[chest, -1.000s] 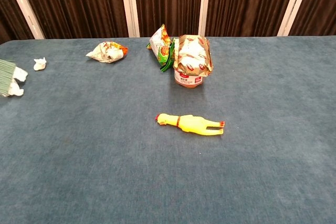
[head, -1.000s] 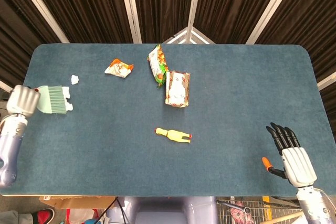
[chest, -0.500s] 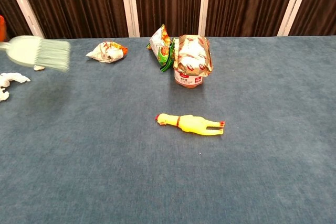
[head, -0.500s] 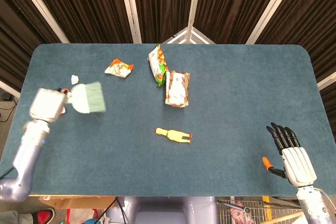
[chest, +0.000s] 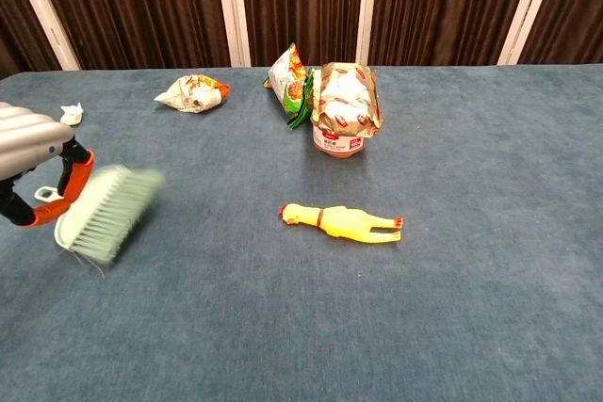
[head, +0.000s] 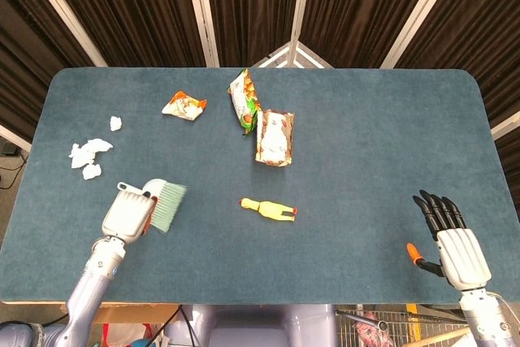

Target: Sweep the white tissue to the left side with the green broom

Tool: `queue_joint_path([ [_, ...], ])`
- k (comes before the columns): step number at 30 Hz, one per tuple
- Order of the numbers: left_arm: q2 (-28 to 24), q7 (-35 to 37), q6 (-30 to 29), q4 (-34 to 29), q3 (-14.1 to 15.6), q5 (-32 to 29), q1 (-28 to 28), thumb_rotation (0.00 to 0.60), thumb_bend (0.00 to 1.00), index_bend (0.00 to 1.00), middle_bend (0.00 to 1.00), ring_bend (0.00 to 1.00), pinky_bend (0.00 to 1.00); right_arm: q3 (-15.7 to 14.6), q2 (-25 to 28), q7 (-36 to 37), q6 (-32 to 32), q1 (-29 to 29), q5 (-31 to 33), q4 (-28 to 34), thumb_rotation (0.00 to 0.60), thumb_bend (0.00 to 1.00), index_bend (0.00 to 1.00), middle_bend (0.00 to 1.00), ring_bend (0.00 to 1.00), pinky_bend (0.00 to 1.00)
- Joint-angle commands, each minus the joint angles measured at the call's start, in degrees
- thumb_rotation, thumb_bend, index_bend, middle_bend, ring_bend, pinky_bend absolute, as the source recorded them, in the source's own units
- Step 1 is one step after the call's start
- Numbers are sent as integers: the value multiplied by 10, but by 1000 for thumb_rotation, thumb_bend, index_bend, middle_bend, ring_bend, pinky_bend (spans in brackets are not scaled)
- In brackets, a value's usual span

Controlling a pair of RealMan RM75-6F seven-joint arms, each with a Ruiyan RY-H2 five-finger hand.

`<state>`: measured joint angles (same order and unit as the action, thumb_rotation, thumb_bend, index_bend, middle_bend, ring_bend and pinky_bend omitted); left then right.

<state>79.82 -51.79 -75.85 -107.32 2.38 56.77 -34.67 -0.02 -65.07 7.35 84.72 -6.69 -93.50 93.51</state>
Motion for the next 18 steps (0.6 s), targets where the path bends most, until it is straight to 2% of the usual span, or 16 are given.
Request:
queue_joint_path([
  [1,-21,17,-16,-23,-1,15,12,600,269,369,564,862,909,0,0,0,-2,-1,0,-1,600,344,0,0,0,0],
  [2,-38,35,-32,-37,-2,25,25,600,259,330,519,828,881,0,0,0,-2,-1,0,-1,600,344,0,0,0,0],
  [5,-67,74,-48,-53,10,58,46,600,237,165,309,598,671,-1,0,-2,-2,-1,-1,-1,600,344,0,0,0,0],
  [7,-84,100,-61,-56,20,85,62,600,196,59,169,365,439,-1,0,-4,-2,0,-1,-1,600,344,0,0,0,0],
  [10,-108,140,-93,-44,45,145,94,600,98,1,46,115,167,0,-1,-6,-1,0,-1,-2,600,344,0,0,0,0],
  [13,-126,183,-132,-13,74,206,132,600,27,0,0,5,7,0,-1,-10,-1,-1,-2,-4,600,344,0,0,0,0],
  [16,-139,242,-192,42,108,254,192,600,12,0,0,0,0,0,-3,-18,-3,-1,-1,-7,600,344,0,0,0,0],
  [18,-140,277,-214,72,117,277,215,600,12,0,0,0,0,0,-4,-21,-1,0,-2,-8,600,343,0,0,0,0],
])
